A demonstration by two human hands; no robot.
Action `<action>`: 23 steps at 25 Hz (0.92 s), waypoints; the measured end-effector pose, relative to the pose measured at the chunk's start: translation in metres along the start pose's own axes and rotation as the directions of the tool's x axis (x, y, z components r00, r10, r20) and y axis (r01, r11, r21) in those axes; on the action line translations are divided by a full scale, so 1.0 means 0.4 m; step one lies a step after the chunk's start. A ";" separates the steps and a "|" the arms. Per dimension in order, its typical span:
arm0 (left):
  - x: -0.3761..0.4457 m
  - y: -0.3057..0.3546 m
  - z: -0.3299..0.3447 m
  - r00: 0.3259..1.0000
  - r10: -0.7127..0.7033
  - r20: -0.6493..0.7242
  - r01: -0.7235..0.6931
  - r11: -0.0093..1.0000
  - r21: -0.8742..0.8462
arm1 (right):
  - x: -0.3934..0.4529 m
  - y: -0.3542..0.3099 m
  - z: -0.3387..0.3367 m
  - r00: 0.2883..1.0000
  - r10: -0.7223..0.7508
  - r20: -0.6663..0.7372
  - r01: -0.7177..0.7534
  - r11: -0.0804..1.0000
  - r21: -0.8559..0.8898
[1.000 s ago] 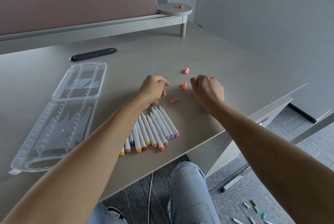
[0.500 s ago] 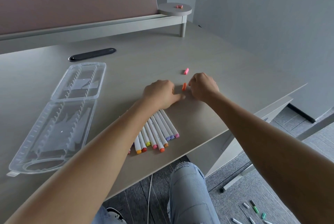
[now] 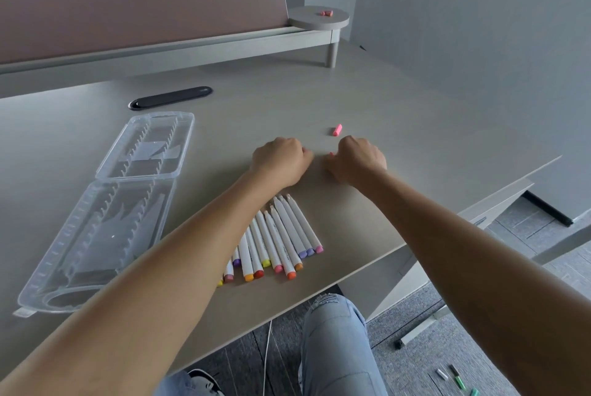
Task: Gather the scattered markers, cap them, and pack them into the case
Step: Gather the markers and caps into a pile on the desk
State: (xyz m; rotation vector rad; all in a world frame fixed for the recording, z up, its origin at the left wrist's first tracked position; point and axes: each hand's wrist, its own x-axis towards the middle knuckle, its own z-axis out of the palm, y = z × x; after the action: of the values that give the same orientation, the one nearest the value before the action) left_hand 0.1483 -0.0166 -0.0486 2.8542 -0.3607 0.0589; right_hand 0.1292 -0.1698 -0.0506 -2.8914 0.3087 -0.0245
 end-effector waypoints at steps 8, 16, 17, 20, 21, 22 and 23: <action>0.188 0.072 0.039 0.998 0.030 -0.050 -0.032 0.998 -0.054 | -0.011 0.096 -0.011 0.995 -0.036 -0.093 0.022 0.990 -0.142; 0.294 0.153 0.092 0.995 0.089 -0.049 -0.086 0.995 0.050 | 0.002 0.144 0.038 0.964 -0.099 -0.246 0.080 0.993 -0.088; 0.299 0.164 0.098 0.993 0.105 -0.052 -0.100 0.992 0.082 | 0.003 0.148 0.039 0.962 -0.107 -0.249 0.089 0.993 -0.083; 0.295 0.181 0.094 0.988 0.156 0.011 -0.156 0.970 0.188 | 0.002 0.155 0.039 0.962 -0.097 -0.256 0.090 0.995 -0.041; 0.284 0.177 0.085 0.986 0.160 0.037 -0.165 0.966 0.201 | -0.001 0.153 0.038 0.963 -0.088 -0.257 0.085 0.996 -0.022; 0.267 0.169 0.072 0.987 0.153 0.057 -0.161 0.967 0.199 | -0.005 0.151 0.035 0.963 -0.078 -0.259 0.080 0.997 -0.003; 0.248 0.155 0.057 0.989 0.130 0.065 -0.140 0.974 0.178 | -0.011 0.147 0.032 0.962 -0.068 -0.263 0.077 0.997 0.023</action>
State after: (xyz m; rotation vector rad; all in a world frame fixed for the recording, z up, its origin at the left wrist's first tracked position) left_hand 0.2292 -0.1042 -0.0476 3.0114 -0.5894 0.0450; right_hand 0.1132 -0.2219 -0.0765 -2.8649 0.2449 -0.4242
